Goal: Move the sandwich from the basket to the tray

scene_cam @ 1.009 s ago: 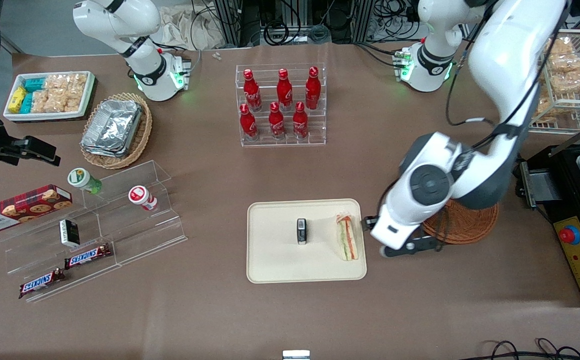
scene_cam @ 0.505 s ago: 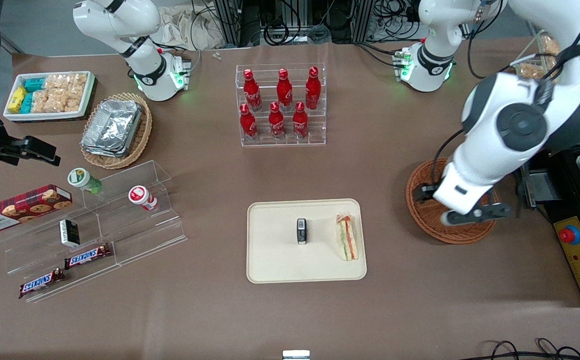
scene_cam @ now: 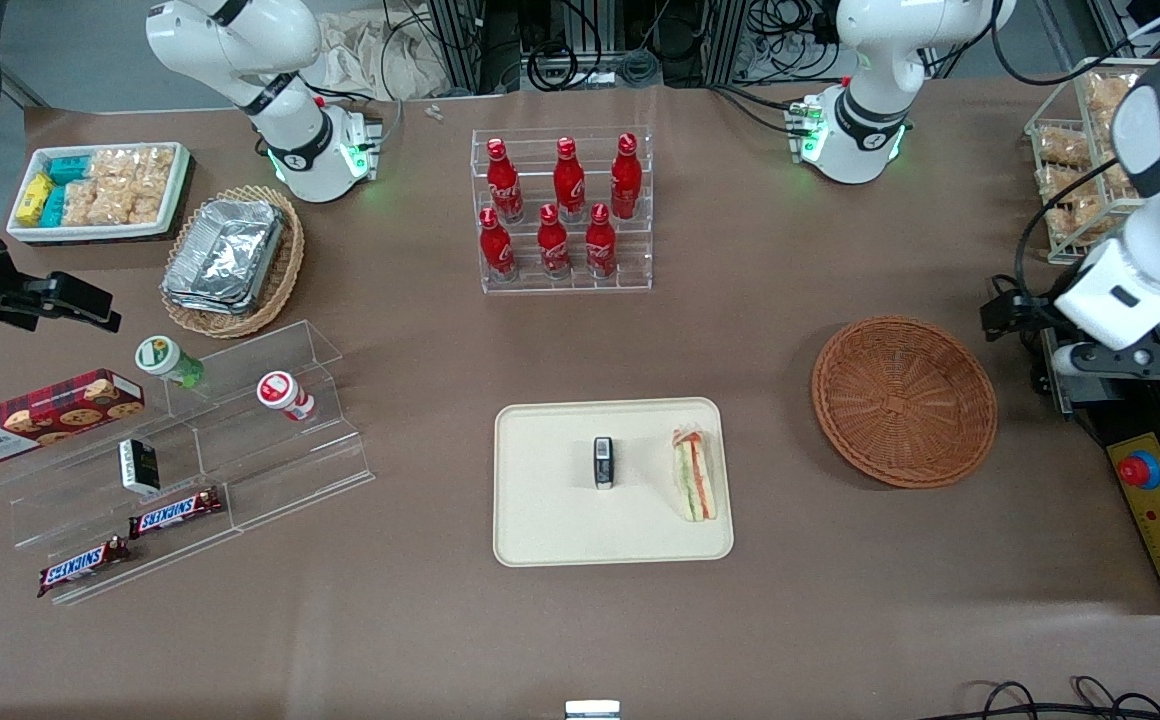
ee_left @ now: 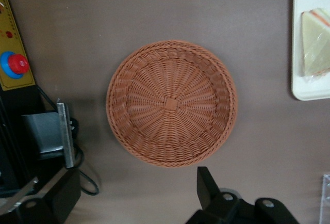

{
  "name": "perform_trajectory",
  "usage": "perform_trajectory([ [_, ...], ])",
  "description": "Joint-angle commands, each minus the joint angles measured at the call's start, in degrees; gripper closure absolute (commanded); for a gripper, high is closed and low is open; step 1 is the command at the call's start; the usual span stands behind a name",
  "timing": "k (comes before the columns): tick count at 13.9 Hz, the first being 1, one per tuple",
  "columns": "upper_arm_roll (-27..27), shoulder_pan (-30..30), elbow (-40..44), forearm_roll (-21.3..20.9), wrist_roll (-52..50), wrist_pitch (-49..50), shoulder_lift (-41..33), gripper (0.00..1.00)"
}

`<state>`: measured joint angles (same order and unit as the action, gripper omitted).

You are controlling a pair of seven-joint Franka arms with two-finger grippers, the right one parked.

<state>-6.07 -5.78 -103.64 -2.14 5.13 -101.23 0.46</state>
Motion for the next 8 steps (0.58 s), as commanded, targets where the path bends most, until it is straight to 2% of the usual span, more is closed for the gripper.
perform_trajectory([
  [1,0.62,1.04,2.71,0.12,1.64,0.59,1.11,0.0],
  [4,0.45,1.12,13.95,0.03,1.72,6.11,7.16,0.0],
  [8,0.53,1.12,15.39,-0.14,1.81,7.8,8.06,0.0],
])
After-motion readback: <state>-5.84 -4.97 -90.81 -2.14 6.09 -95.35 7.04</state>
